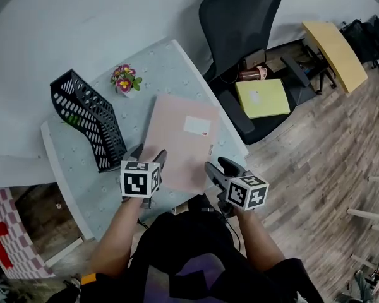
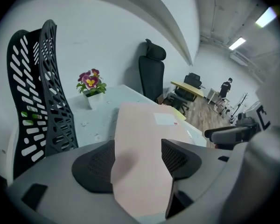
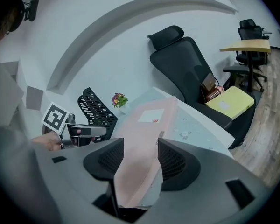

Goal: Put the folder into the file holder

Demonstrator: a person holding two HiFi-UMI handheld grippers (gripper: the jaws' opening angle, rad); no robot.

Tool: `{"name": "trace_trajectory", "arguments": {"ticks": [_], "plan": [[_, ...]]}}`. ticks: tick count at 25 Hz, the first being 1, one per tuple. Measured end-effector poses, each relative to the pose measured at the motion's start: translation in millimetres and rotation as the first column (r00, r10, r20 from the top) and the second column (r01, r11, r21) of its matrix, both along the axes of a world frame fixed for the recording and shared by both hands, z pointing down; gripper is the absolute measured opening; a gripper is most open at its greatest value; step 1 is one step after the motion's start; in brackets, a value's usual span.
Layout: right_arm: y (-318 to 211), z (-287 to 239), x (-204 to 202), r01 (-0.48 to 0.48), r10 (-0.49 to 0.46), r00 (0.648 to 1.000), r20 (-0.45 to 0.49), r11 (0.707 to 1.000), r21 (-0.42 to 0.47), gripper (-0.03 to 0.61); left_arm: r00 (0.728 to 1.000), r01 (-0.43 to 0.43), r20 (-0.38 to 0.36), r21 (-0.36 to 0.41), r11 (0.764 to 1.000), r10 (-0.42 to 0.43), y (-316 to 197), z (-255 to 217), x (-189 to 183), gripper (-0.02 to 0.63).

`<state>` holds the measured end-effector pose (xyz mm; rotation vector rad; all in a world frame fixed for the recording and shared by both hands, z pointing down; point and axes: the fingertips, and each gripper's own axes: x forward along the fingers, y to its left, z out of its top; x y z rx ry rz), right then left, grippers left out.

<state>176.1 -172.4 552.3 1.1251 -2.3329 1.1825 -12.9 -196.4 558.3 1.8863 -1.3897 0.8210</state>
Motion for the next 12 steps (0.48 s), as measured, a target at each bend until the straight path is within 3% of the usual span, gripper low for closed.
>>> {"name": "trace_trajectory", "arguments": {"ticks": [5,12], "plan": [[-11,12,0,0.024,-0.024,1.0,0.009,0.999,-0.037,0.235,0.998,0.056,-0.005,-0.034,0.998,-0.056,-8,15,-12,0.299],[-23,25,-1,0.041,-0.04,0.999,0.012,0.996,-0.079,0.245,0.998,0.068,-0.005,-0.084,0.994,-0.069,-16,30,-13,0.304]]}}
